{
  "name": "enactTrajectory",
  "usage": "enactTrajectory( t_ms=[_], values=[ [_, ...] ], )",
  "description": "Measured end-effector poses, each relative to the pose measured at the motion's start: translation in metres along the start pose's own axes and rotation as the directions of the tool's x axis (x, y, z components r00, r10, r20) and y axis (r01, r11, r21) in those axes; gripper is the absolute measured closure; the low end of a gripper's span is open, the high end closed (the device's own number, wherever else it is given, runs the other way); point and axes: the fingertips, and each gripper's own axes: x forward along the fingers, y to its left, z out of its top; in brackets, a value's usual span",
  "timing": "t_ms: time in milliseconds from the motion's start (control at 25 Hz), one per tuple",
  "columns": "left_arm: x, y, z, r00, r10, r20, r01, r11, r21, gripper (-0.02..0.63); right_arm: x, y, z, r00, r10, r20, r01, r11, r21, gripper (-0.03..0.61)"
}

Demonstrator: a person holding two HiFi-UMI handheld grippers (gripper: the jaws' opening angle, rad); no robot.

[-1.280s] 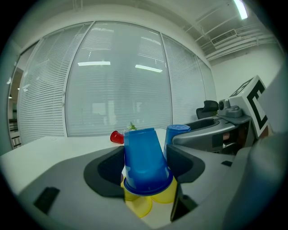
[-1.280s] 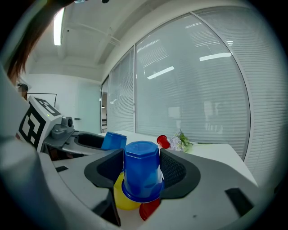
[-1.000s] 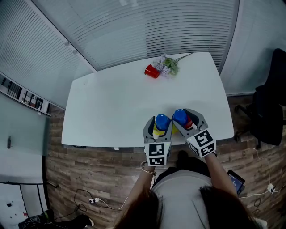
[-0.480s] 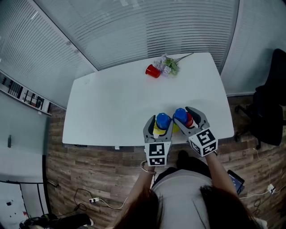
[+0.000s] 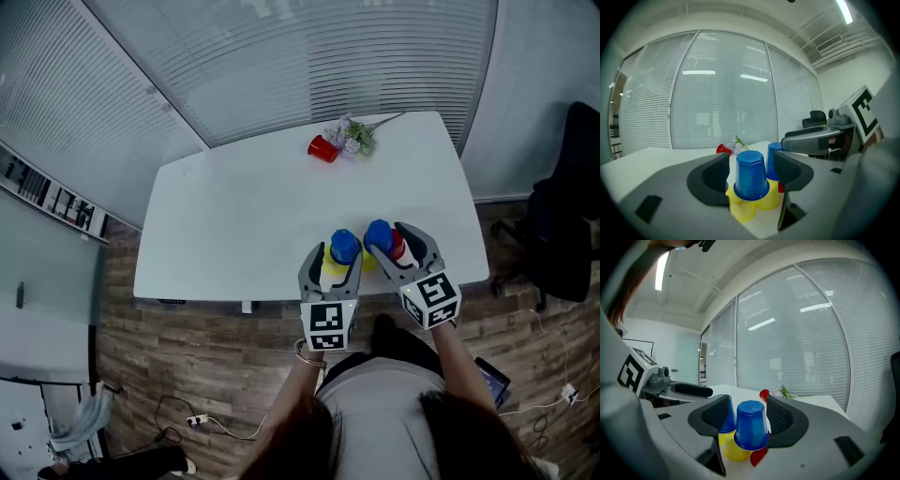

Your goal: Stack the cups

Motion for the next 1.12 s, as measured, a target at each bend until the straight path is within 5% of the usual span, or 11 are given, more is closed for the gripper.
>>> enactTrajectory(
  t_ms=[440, 960, 1120],
  values=[
    [-0.045, 0.006, 0.004, 0.998, 0.049, 0.035, -0.047, 0.997, -0.053, 0.327, -0.03, 0.024, 0.008, 0.999, -0.031, 0.038, 0.031, 1.0, 0.003, 0.375],
    [-0.109, 0.021, 0.01, 0.993, 0.112, 0.043, -0.107, 0.988, -0.107, 0.546, -0.062, 0.074, 0.014, 0.997, -0.021, 0.074, 0.018, 0.999, 0.035, 0.491],
    [-0.122, 0.024, 0.006, 0.99, 0.137, 0.035, -0.132, 0.985, -0.109, 0.569, -0.067, 0.086, 0.01, 0.997, -0.002, 0.079, -0.002, 0.999, 0.048, 0.505]
  ],
)
